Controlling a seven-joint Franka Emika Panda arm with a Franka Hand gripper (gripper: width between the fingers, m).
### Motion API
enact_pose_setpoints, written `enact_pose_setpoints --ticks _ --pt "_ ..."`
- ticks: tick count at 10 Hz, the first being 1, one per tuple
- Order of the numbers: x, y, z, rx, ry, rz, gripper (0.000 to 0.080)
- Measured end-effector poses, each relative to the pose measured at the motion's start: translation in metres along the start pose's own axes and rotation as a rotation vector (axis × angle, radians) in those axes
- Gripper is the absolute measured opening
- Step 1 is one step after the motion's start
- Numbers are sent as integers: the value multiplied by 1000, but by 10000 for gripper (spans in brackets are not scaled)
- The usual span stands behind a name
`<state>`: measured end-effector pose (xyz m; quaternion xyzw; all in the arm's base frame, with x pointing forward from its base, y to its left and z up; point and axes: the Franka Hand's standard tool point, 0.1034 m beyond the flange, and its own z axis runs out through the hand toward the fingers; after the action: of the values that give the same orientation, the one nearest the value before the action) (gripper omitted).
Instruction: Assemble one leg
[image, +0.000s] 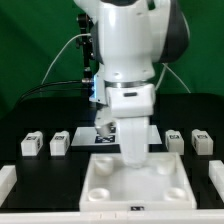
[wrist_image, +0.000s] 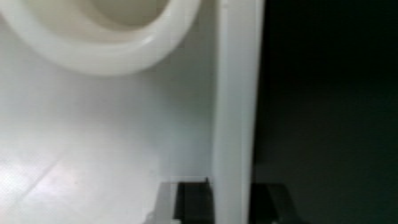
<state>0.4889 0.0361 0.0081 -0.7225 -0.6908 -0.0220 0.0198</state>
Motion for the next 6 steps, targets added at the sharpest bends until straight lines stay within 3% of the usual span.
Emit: enact_pose_setpoints --ticks 1,2,6 --pt "18 7 3 -3 10 -12 54" --pt "24 7 4 -2 12 -23 54" --pt "26 7 4 10 11 -35 54"
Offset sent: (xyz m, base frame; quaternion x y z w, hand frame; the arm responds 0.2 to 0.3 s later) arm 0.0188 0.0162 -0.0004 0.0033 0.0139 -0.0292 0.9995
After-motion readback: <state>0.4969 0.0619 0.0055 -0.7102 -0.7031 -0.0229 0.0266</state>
